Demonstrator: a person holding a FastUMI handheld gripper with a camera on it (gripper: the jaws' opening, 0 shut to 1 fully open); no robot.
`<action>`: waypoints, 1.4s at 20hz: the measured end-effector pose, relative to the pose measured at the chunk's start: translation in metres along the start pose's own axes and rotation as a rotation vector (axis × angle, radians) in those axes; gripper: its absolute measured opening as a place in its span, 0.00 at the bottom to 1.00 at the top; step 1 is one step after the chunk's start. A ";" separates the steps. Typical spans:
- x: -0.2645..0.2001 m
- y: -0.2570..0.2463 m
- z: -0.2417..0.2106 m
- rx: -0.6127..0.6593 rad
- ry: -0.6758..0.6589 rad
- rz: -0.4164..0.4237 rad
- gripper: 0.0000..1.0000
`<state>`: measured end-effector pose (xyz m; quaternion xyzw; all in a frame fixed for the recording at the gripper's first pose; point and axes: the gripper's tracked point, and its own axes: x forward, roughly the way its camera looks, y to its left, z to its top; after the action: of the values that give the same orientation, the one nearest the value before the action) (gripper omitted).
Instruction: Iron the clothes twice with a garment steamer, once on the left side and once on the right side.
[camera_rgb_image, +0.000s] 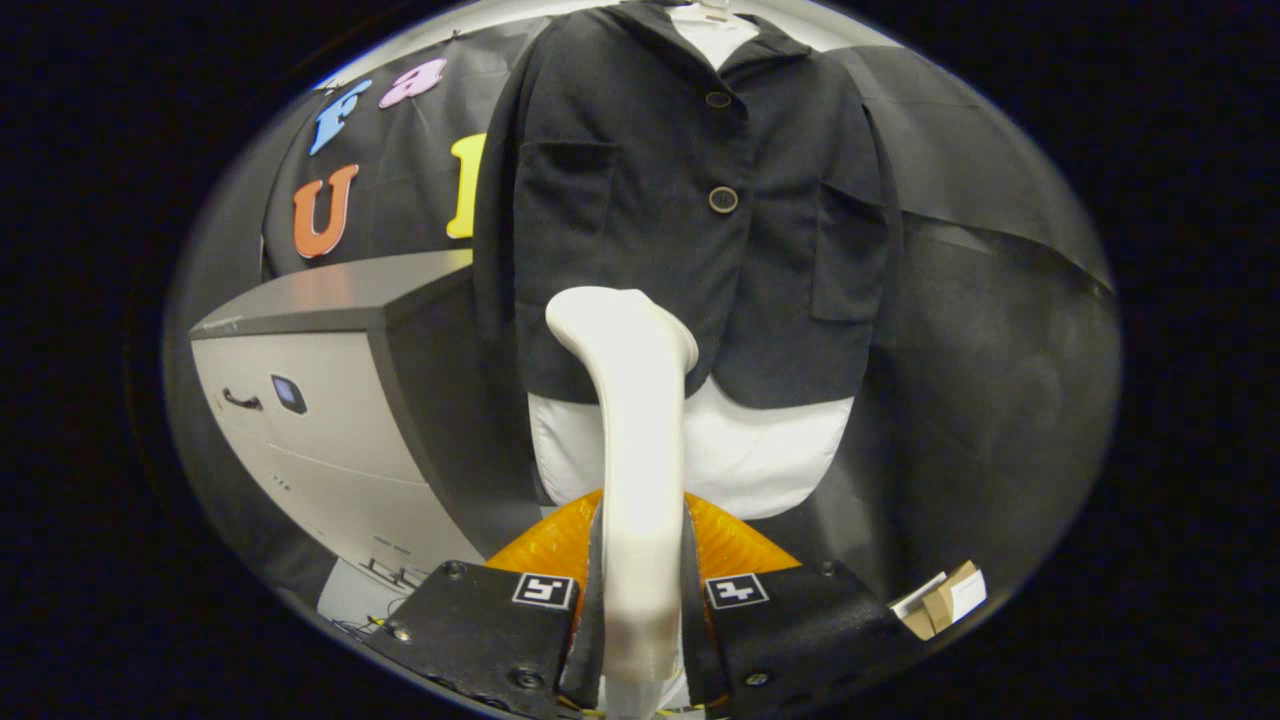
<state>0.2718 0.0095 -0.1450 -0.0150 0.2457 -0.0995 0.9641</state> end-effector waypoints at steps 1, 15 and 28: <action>0.002 0.001 -0.004 -0.006 0.010 -0.003 0.35; -0.042 -0.029 0.078 0.040 -0.191 -0.070 0.35; -0.122 -0.164 0.333 0.170 -0.675 -0.202 0.35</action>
<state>0.2954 -0.1336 0.2185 0.0091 -0.0983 -0.2037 0.9740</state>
